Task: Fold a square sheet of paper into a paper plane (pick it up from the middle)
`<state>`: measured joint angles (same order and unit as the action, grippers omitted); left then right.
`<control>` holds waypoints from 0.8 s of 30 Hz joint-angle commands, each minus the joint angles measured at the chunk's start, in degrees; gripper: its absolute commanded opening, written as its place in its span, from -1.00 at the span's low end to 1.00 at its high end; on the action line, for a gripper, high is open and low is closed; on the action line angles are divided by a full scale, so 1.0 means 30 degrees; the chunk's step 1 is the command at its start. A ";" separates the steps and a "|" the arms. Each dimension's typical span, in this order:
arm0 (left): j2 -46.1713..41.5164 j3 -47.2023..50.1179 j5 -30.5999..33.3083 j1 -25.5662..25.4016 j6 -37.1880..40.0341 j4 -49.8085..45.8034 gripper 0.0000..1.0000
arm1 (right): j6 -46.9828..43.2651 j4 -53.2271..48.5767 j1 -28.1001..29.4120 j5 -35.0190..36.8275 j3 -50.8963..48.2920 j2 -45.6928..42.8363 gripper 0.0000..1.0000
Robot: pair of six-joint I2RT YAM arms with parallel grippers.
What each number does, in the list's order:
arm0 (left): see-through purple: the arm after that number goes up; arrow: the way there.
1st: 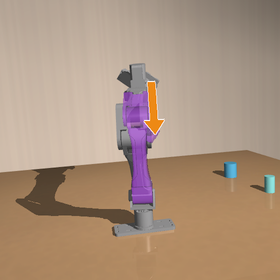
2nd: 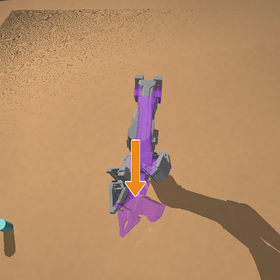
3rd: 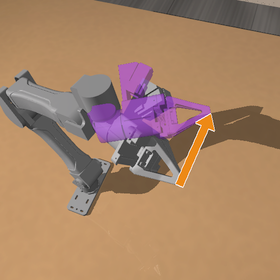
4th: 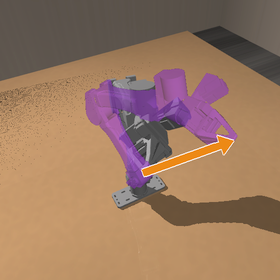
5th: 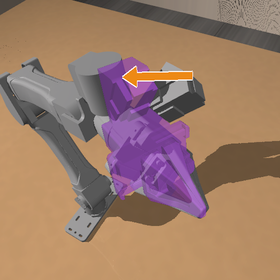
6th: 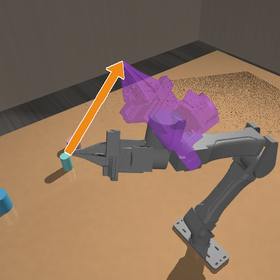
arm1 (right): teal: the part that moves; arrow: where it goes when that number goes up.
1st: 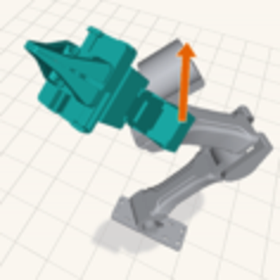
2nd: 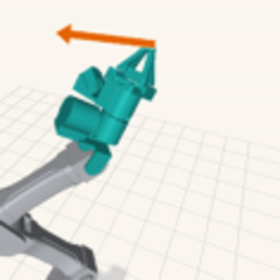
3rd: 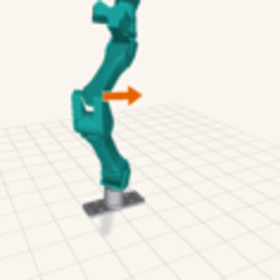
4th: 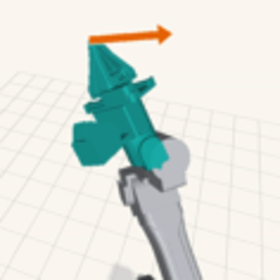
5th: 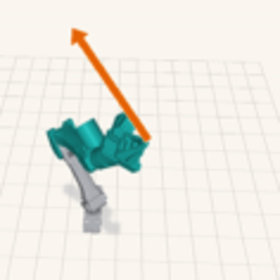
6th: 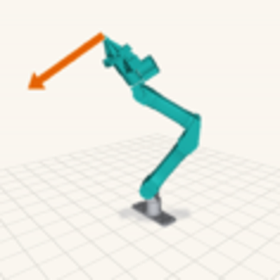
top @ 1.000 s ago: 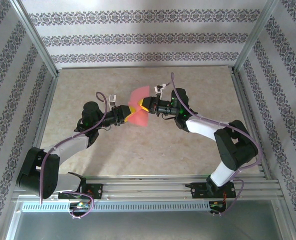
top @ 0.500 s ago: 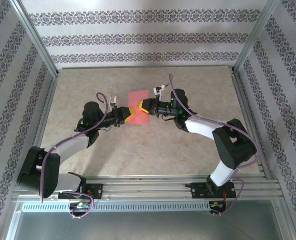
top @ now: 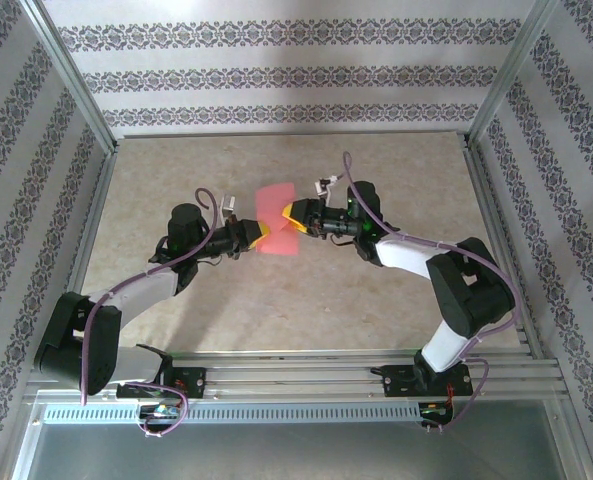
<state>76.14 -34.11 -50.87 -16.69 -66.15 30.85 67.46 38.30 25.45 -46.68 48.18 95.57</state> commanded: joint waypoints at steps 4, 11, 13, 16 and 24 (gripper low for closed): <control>-0.1055 -0.2547 0.2994 0.0626 0.7194 -1.1652 -0.86 | -0.1248 -0.2112 -0.2348 0.1809 -0.1934 -0.2385 0.02; -0.0273 -0.7939 1.3824 -0.0032 1.3870 -2.4795 -0.85 | -0.4295 -0.7012 -0.3123 0.4719 -0.2091 -0.4717 0.14; 0.0347 -0.9438 1.6928 -0.0508 1.4471 -2.7009 -0.85 | -0.4768 -0.7716 -0.3123 0.5424 -0.2072 -0.5086 0.14; 0.1725 -1.1691 2.1363 -0.1582 1.4947 -2.9859 -0.85 | -0.5023 -0.8166 -0.3120 0.6129 -0.2142 -0.5472 0.14; 0.7354 -1.5383 2.6618 -0.5284 1.4144 -3.3555 -0.87 | -0.4972 -0.8513 -0.3147 0.6994 -0.2509 -0.6022 0.16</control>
<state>93.01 -78.13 19.92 -29.19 -24.38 -60.25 53.78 13.93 15.99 -28.14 41.58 79.42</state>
